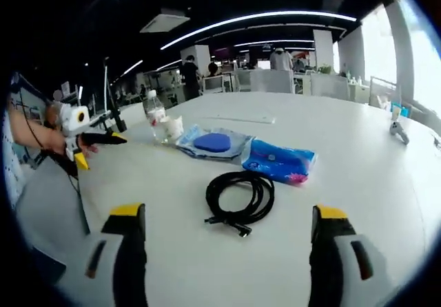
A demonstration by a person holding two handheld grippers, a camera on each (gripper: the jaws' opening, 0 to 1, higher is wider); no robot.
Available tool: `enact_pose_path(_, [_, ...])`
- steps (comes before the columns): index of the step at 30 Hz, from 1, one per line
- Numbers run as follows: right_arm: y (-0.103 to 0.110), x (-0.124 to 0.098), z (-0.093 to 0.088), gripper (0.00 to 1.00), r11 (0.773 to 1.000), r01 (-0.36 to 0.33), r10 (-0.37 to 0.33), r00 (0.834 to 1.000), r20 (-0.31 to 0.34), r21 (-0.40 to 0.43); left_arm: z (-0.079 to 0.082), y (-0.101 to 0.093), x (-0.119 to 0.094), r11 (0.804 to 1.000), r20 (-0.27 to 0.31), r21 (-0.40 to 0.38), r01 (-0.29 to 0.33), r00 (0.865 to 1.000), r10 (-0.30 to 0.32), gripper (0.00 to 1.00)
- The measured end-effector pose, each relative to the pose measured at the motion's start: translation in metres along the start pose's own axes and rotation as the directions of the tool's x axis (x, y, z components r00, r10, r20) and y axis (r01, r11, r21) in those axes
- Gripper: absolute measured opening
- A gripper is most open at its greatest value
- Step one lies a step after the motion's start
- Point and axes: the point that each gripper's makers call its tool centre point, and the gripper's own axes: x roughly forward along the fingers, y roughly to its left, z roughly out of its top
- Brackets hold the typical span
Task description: Arrange the tabletop items into an orderly group along one side of the table until the central work area is clear of visible clutter.
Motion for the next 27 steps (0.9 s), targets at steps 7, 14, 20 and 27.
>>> enact_pose_path(7, [0.016, -0.021, 0.002, 1.0, 1.0, -0.001, 0.001, 1.0, 0.016, -0.025, 0.004, 0.003, -0.037, 0.998, 0.043, -0.002, -0.062, 0.997, 0.062, 0.97])
enact_pose_path(14, [0.029, -0.04, 0.008, 1.0, 0.999, -0.002, 0.004, 0.999, 0.046, -0.039, 0.006, 0.001, -0.068, 0.994, 0.075, 0.003, -0.108, 0.991, 0.107, 0.97])
enact_pose_path(20, [0.041, -0.054, 0.005, 1.0, 0.999, 0.007, -0.004, 0.998, 0.067, -0.042, 0.005, -0.006, -0.081, 0.992, 0.09, 0.005, -0.124, 0.988, 0.123, 0.97])
enact_pose_path(27, [0.048, -0.068, -0.004, 1.0, 0.999, 0.017, -0.013, 0.997, 0.074, -0.042, 0.0, -0.007, -0.094, 0.988, 0.095, 0.002, -0.155, 0.984, 0.154, 0.97])
